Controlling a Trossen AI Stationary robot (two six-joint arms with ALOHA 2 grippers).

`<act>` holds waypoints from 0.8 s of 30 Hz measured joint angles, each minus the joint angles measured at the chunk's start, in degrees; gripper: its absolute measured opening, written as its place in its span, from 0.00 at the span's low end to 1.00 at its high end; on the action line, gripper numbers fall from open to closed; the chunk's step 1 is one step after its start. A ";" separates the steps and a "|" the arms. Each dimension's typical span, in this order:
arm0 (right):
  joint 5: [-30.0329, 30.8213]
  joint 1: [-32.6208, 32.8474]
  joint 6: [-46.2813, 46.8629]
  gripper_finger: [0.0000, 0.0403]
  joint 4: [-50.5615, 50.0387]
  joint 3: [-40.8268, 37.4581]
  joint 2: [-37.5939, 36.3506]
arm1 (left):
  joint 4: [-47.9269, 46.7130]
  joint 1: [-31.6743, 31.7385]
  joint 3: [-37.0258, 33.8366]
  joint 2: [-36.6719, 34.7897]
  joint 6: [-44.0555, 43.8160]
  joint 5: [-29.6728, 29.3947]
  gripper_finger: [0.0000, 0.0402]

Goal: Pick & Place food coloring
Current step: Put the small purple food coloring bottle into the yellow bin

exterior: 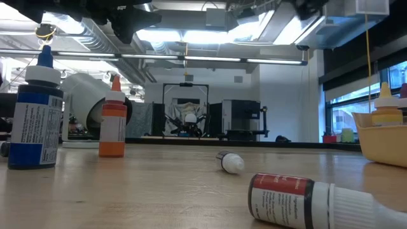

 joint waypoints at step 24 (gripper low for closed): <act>-11.46 -8.78 -14.03 0.69 -12.95 23.06 32.75 | -0.29 0.00 0.00 0.00 0.02 0.00 0.57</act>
